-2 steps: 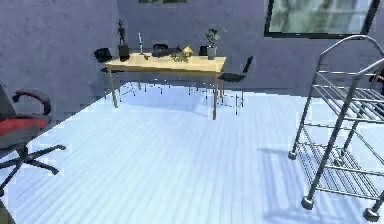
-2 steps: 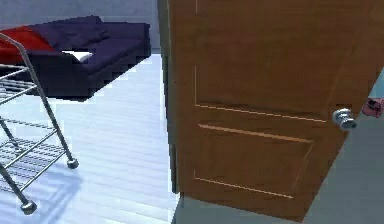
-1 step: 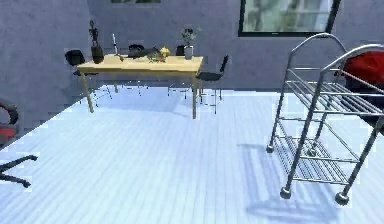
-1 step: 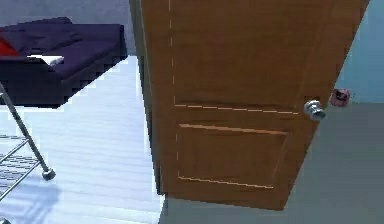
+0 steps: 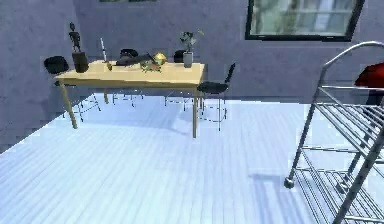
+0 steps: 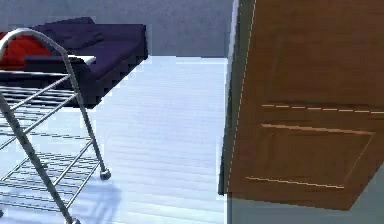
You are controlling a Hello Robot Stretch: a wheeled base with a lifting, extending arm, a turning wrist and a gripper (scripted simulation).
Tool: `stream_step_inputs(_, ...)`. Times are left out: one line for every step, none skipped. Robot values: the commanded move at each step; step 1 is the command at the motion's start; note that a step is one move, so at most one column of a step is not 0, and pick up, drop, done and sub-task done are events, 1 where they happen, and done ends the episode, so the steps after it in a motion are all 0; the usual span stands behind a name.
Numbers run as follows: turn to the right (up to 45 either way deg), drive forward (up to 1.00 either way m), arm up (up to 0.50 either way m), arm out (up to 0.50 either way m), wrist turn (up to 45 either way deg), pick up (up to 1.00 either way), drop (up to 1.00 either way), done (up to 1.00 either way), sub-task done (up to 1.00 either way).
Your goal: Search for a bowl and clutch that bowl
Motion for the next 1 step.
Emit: stream_step_inputs(-30.0, 0.0, 0.0, 0.0, 0.0, 0.0, 0.0, 0.0, 0.0)
